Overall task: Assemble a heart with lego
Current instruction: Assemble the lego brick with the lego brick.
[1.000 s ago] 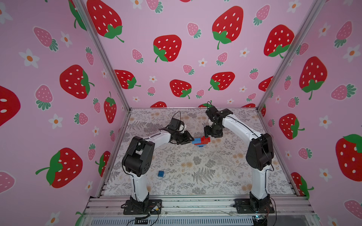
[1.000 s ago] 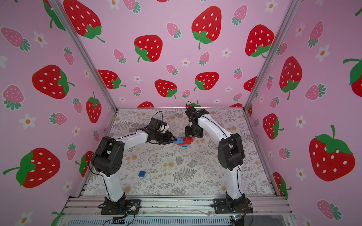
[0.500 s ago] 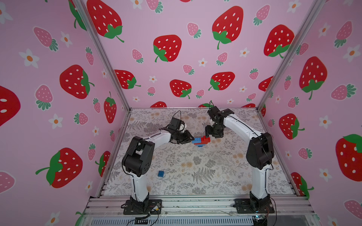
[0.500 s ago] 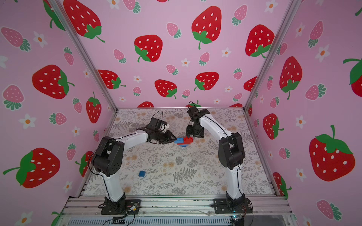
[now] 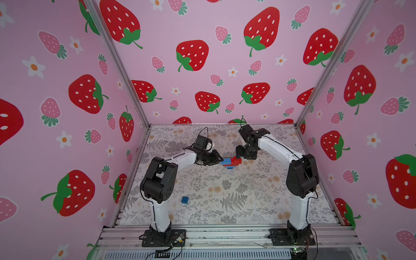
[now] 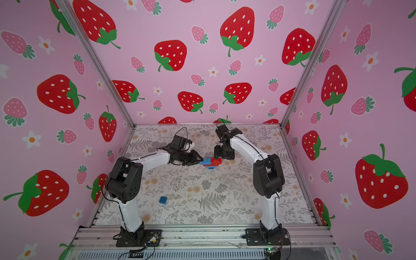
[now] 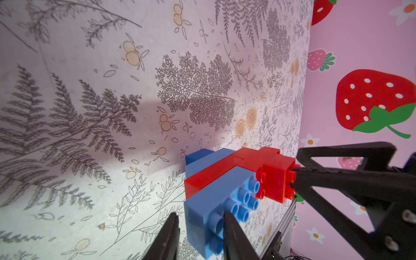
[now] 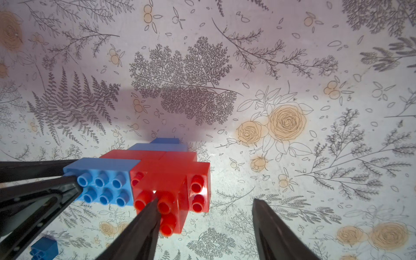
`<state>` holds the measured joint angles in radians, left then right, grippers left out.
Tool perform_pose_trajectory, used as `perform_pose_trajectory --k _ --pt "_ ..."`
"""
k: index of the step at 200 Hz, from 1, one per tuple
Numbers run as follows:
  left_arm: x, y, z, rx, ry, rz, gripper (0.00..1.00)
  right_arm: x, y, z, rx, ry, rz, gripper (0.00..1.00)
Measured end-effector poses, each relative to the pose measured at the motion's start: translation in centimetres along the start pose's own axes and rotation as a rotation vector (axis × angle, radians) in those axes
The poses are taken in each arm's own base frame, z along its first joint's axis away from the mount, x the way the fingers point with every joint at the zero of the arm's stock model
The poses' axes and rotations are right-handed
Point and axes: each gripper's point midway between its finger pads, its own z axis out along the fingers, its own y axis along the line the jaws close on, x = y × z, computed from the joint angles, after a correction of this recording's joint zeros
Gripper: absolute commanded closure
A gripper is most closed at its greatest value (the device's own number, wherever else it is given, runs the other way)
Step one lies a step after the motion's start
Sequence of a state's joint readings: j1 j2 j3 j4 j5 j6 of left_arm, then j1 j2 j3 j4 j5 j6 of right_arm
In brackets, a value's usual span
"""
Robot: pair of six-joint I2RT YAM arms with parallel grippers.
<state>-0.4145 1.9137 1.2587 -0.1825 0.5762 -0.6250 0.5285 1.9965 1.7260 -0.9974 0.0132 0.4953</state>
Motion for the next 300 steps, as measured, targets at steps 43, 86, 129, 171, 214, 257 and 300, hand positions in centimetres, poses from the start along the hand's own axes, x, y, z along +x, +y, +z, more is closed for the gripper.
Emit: perform_pose_trajectory --k 43,86,129,171,214,257,300 --pt "0.0 0.0 0.0 0.000 -0.001 -0.003 0.62 -0.1 0.2 -0.2 -0.013 -0.021 0.010 0.30" --pt "0.0 0.0 0.0 -0.009 -0.002 -0.007 0.60 -0.7 0.7 -0.8 -0.017 -0.046 0.008 0.29" --pt "-0.1 -0.4 -0.1 -0.015 0.000 -0.005 0.56 -1.0 1.0 -1.1 -0.024 -0.058 0.008 0.27" --pt "-0.7 -1.2 -0.8 -0.010 -0.012 0.004 0.55 -1.0 1.2 -1.1 -0.030 -0.058 0.008 0.28" --pt "-0.8 -1.8 -1.5 -0.011 -0.023 0.013 0.55 -1.0 0.7 -0.9 -0.025 -0.054 0.017 0.28" --pt "-1.0 -2.1 -2.3 -0.021 -0.040 0.021 0.55 -0.7 0.3 -0.6 -0.023 -0.042 0.023 0.28" --pt "-0.3 -2.5 -4.3 -0.049 -0.059 0.045 0.50 -0.8 0.6 -0.8 -0.045 -0.051 0.023 0.28"
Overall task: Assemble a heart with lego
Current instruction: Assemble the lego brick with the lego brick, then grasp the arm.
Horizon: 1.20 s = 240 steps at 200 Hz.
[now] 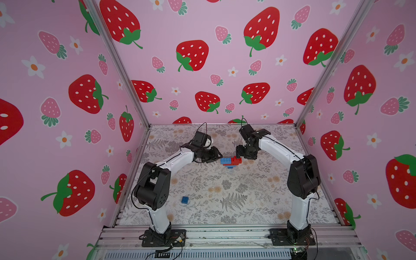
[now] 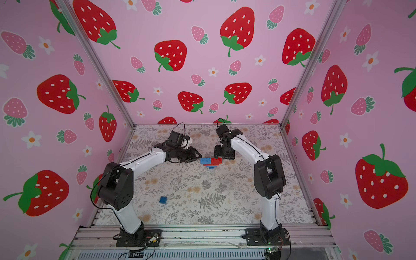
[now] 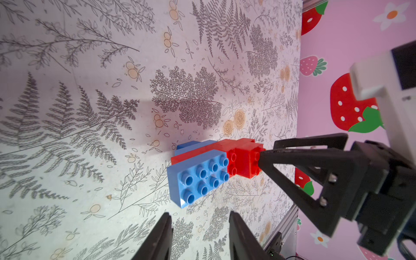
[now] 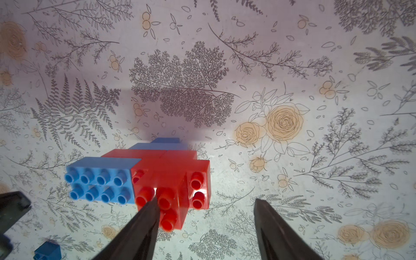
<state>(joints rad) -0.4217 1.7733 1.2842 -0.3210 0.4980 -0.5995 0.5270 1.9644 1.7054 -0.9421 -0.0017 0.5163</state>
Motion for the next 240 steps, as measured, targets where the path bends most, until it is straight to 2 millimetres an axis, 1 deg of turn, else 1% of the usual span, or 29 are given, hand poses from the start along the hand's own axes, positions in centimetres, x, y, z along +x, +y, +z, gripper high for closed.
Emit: perform_pose_trajectory --k 22,50,68,85,98,115,129,144,153,167,186,210,240 --pt "0.8 0.5 -1.7 -0.049 -0.014 0.015 0.47 -0.3 0.2 -1.1 -0.018 -0.024 -0.001 0.23" --pt "2.9 2.5 -4.4 -0.170 -0.027 0.007 0.46 -0.7 0.5 -3.1 -0.046 -0.067 -0.012 0.22" --pt "5.0 4.4 -6.5 -0.279 -0.028 -0.014 0.42 -0.6 1.0 -4.3 -0.074 -0.088 -0.036 0.21" --pt "7.9 6.3 -8.6 -0.411 -0.018 -0.029 0.38 -0.1 1.3 -5.3 -0.104 -0.115 -0.067 0.20" --pt "10.5 7.6 -10.1 -0.510 0.001 -0.035 0.37 1.1 1.7 -5.9 -0.138 -0.123 -0.099 0.18" --pt "13.8 9.4 -11.8 -0.613 0.034 -0.051 0.35 3.6 2.5 -6.4 -0.187 -0.112 -0.150 0.16" --pt "16.0 11.4 -12.9 -0.688 0.053 -0.086 0.34 5.6 3.0 -6.4 -0.224 -0.097 -0.184 0.13" --pt "17.9 13.4 -13.8 -0.764 0.073 -0.127 0.33 7.4 3.4 -6.2 -0.258 -0.080 -0.210 0.10" --pt "18.7 14.2 -14.1 -0.796 0.085 -0.145 0.32 8.3 3.4 -6.0 -0.274 -0.069 -0.221 0.09" --pt "19.6 15.1 -14.1 -0.826 0.107 -0.163 0.32 9.3 3.2 -5.5 -0.287 -0.056 -0.228 0.07" --pt "20.3 15.9 -13.2 -0.845 0.153 -0.167 0.32 10.1 2.8 -5.1 -0.293 -0.050 -0.235 0.04" --pt "20.3 16.3 -11.6 -0.840 0.191 -0.156 0.33 10.1 2.8 -5.1 -0.299 -0.059 -0.240 0.01" --pt "19.9 16.9 -11.1 -0.841 0.204 -0.159 0.34 9.9 2.9 -5.4 -0.303 -0.075 -0.244 0.01"
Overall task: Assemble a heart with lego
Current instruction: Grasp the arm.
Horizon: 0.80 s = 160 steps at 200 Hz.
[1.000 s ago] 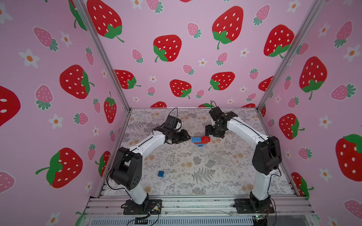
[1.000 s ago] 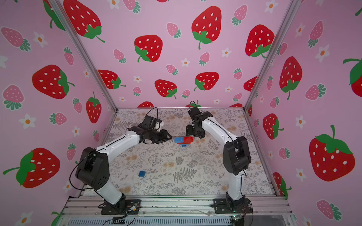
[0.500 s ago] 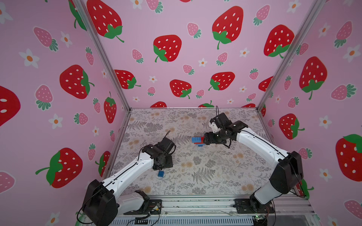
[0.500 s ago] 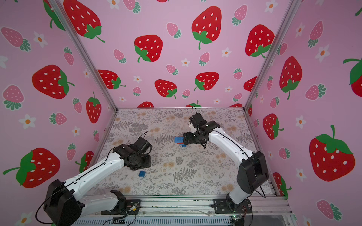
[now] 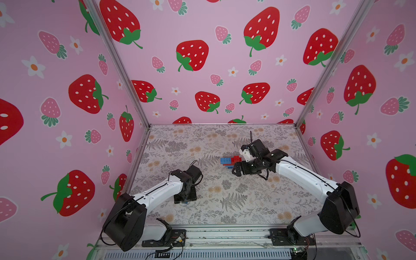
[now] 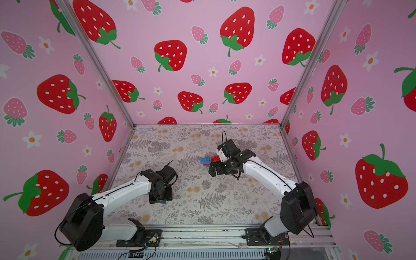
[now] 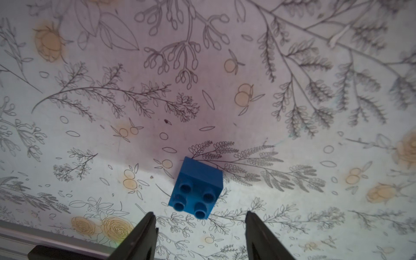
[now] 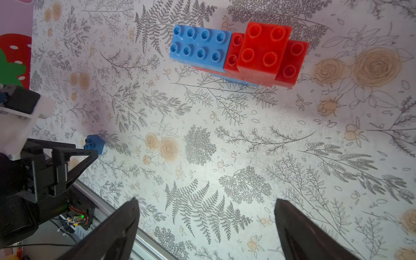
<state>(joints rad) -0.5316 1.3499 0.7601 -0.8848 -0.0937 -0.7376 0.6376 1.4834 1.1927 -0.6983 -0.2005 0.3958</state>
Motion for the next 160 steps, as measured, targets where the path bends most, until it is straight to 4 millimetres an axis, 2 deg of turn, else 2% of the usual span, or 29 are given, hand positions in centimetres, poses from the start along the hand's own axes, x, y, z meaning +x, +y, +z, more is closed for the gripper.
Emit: perform_pose_trajectory --k 20,52,73,89,121,160 --pt "-0.5 0.1 0.5 0.022 0.001 -0.025 0.36 -0.1 -0.1 -0.1 0.005 -0.005 -0.001 0.01" --pt "-0.1 -0.6 1.4 0.088 0.022 -0.018 0.40 -0.1 -0.1 -0.1 0.009 -0.007 -0.001 0.01" --pt "0.0 -1.3 1.5 0.125 0.029 -0.006 0.49 -0.1 -0.3 -0.1 0.015 -0.009 0.000 0.01" --pt "0.1 -1.4 1.5 0.127 0.029 -0.005 0.52 -0.2 -0.4 -0.1 0.021 -0.011 0.000 0.01" --pt "0.0 -1.5 1.2 0.139 0.018 -0.007 0.51 -0.3 -0.6 -0.1 0.035 -0.016 0.004 0.01" --pt "0.1 -1.0 1.7 0.100 0.027 -0.006 0.51 -0.4 -1.1 -0.1 0.056 -0.024 0.008 0.01"
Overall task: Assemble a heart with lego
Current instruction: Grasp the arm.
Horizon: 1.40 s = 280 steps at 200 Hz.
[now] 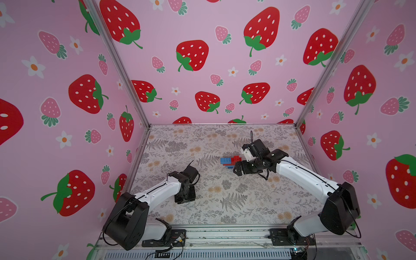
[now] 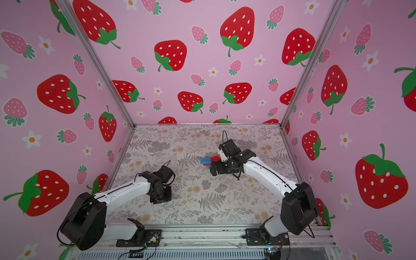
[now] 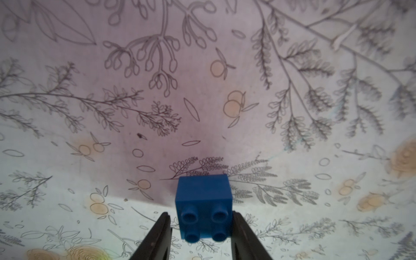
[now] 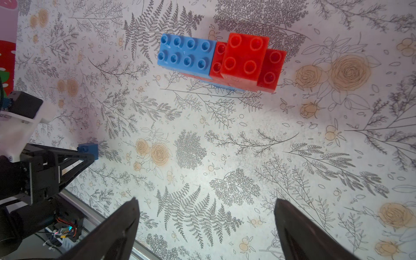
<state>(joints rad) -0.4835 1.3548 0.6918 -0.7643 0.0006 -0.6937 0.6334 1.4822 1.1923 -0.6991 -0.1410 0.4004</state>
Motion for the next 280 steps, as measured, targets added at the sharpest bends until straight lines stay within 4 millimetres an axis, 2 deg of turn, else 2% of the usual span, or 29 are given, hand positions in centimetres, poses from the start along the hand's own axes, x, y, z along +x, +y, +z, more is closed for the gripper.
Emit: perform_pose_trajectory --k 58,73,131,155,169,213,227,241,280 --pt "-0.5 -0.4 0.3 0.010 -0.014 -0.002 0.52 0.3 -0.8 0.3 0.022 0.006 0.013 0.01" --pt "-0.6 -0.3 0.4 -0.002 -0.011 -0.002 0.56 0.4 -1.0 0.4 0.026 0.011 0.016 0.01" --pt "-0.7 -0.3 0.5 -0.007 -0.012 0.002 0.56 0.3 -1.6 0.6 0.037 0.006 0.030 0.01" --pt "-0.9 -0.3 0.4 -0.007 -0.019 0.009 0.61 0.4 -2.1 0.8 0.045 0.003 0.041 0.01" --pt "-1.0 -0.4 0.3 -0.004 -0.023 0.011 0.67 0.5 -2.4 0.8 0.049 -0.001 0.054 0.01" --pt "-1.2 -0.6 -0.1 0.002 -0.025 0.018 0.74 0.0 -3.6 0.0 0.058 -0.033 0.099 0.01" --pt "-1.6 -1.2 -1.1 0.018 -0.041 0.028 0.74 -0.5 -4.3 -0.3 0.059 -0.051 0.127 0.01" --pt "-2.3 -2.7 -3.1 0.057 -0.077 0.058 0.74 -1.3 -5.1 -0.7 0.047 -0.073 0.173 0.01" --pt "-5.4 -9.7 -10.1 0.202 -0.203 0.160 0.74 -3.5 -6.6 -1.2 -0.008 -0.114 0.274 0.01"
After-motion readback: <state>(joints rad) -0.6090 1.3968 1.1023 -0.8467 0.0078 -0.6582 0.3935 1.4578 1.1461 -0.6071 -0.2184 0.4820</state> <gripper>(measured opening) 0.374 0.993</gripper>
